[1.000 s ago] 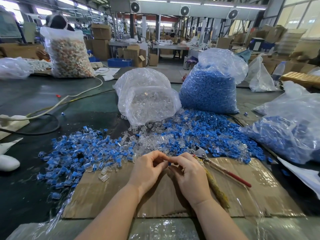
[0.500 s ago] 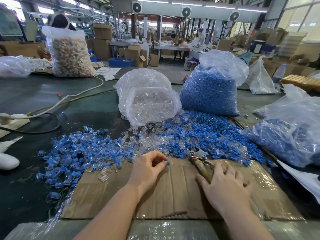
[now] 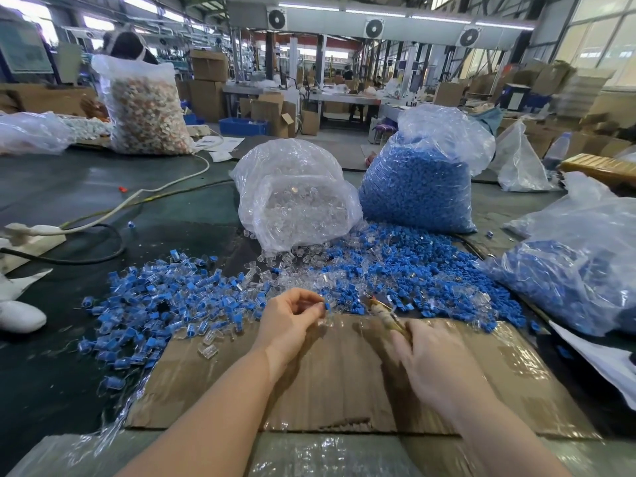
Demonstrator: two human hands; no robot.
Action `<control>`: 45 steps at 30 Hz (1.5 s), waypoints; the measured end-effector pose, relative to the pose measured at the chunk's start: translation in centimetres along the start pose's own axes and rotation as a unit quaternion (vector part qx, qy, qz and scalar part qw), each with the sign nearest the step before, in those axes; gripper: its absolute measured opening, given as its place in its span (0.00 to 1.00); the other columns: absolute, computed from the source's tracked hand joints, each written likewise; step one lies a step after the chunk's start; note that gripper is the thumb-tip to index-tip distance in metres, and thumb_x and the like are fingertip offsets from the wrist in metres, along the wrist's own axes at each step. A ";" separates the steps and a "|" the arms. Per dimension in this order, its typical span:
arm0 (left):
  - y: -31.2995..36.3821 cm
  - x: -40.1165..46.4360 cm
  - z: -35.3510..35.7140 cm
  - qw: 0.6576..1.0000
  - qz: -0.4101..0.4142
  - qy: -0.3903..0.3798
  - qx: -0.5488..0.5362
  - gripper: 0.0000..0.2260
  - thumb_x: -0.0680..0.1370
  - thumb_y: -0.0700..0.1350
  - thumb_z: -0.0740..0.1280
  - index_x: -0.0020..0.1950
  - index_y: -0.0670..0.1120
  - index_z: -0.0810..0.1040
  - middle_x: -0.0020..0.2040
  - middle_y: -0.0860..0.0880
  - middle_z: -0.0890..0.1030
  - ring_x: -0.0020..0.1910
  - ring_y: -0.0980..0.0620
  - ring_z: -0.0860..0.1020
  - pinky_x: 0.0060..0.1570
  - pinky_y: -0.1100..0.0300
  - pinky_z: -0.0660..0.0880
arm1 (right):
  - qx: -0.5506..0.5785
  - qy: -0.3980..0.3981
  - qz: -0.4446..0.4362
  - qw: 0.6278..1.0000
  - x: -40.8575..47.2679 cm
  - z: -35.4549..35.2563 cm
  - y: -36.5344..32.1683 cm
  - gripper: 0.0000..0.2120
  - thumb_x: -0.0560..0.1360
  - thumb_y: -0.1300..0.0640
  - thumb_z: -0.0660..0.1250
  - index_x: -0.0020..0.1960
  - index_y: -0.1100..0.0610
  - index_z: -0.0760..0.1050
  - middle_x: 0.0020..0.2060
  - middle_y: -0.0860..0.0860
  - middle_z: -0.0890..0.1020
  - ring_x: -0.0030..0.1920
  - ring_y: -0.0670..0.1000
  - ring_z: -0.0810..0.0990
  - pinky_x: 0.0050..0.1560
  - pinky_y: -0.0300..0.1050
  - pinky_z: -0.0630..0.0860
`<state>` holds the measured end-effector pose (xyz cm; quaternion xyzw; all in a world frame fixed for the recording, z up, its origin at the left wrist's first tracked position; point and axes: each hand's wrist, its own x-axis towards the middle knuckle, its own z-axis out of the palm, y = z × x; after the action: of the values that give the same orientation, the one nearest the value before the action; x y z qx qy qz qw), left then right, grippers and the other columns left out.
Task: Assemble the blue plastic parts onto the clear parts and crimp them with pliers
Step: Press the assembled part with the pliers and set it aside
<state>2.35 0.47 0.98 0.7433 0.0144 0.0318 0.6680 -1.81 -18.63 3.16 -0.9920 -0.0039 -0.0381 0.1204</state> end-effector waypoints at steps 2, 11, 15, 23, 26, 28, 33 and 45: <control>0.4 0.1 0.2 0.995 -0.045 0.012 -0.085 0.04 0.74 0.35 0.68 0.45 0.43 0.79 0.39 0.44 0.82 0.31 0.56 0.79 0.30 0.67 0.75 | 0.155 -0.058 -0.001 0.986 0.0 -0.8 -0.9 0.17 0.81 0.47 0.52 0.50 0.57 0.74 0.41 0.48 0.76 0.42 0.48 0.73 0.43 0.43 0.71; 0.9 0.3 0.4 0.990 -0.087 0.065 -0.085 0.03 0.74 0.37 0.69 0.44 0.45 0.80 0.38 0.46 0.82 0.27 0.59 0.79 0.26 0.67 0.73 | 0.388 -0.247 0.074 0.885 -0.2 -2.4 -2.0 0.06 0.76 0.49 0.64 0.48 0.51 0.74 0.44 0.50 0.83 0.42 0.48 0.82 0.38 0.43 0.77; 1.4 0.2 0.6 0.990 -0.093 0.073 -0.072 0.03 0.74 0.37 0.69 0.44 0.44 0.80 0.37 0.46 0.81 0.23 0.61 0.77 0.24 0.69 0.72 | 0.360 -0.299 0.069 0.881 -0.2 -2.6 -2.1 0.21 0.69 0.63 0.64 0.62 0.58 0.68 0.48 0.59 0.81 0.43 0.56 0.82 0.44 0.51 0.78; 1.9 0.4 0.7 0.992 -0.108 0.056 -0.042 0.04 0.75 0.37 0.69 0.41 0.45 0.79 0.34 0.48 0.80 0.25 0.59 0.75 0.24 0.67 0.72 | 0.371 -0.315 0.060 0.872 0.0 -3.1 -2.4 0.13 0.71 0.70 0.56 0.53 0.60 0.71 0.42 0.56 0.77 0.39 0.52 0.77 0.38 0.45 0.76; 2.0 0.5 0.6 0.991 -0.115 0.054 -0.039 0.02 0.74 0.38 0.69 0.43 0.44 0.80 0.34 0.48 0.80 0.24 0.61 0.76 0.24 0.69 0.73 | 0.374 -0.312 0.053 0.872 -0.1 -3.3 -2.4 0.13 0.71 0.71 0.57 0.52 0.60 0.72 0.39 0.54 0.77 0.36 0.50 0.76 0.37 0.43 0.76; 2.0 0.5 0.6 0.991 -0.115 0.053 -0.038 0.02 0.74 0.38 0.69 0.43 0.44 0.80 0.35 0.48 0.81 0.24 0.61 0.76 0.24 0.70 0.73 | 0.378 -0.306 0.052 0.872 -0.2 -3.4 -2.3 0.13 0.71 0.71 0.57 0.51 0.61 0.73 0.37 0.54 0.75 0.37 0.51 0.74 0.40 0.46 0.72; 2.0 0.6 0.6 0.991 -0.119 0.050 -0.034 0.03 0.75 0.37 0.68 0.42 0.44 0.80 0.34 0.48 0.80 0.23 0.61 0.75 0.24 0.69 0.72 | 0.373 -0.299 0.049 0.877 -0.2 -3.3 -2.3 0.19 0.69 0.71 0.56 0.58 0.61 0.72 0.42 0.57 0.75 0.41 0.53 0.71 0.42 0.48 0.65; 2.3 0.5 0.6 0.978 -0.179 0.026 -0.103 0.03 0.74 0.33 0.67 0.42 0.39 0.78 0.33 0.45 0.80 0.30 0.53 0.75 0.30 0.63 0.73 | 0.366 -0.320 0.026 0.874 -0.2 -4.0 -2.4 0.20 0.69 0.72 0.56 0.57 0.58 0.73 0.37 0.53 0.76 0.32 0.48 0.74 0.31 0.37 0.71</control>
<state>2.84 -0.37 3.25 0.6550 0.1613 -0.0681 0.7351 -2.30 -17.26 7.57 -0.8350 -0.0304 0.2882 0.4677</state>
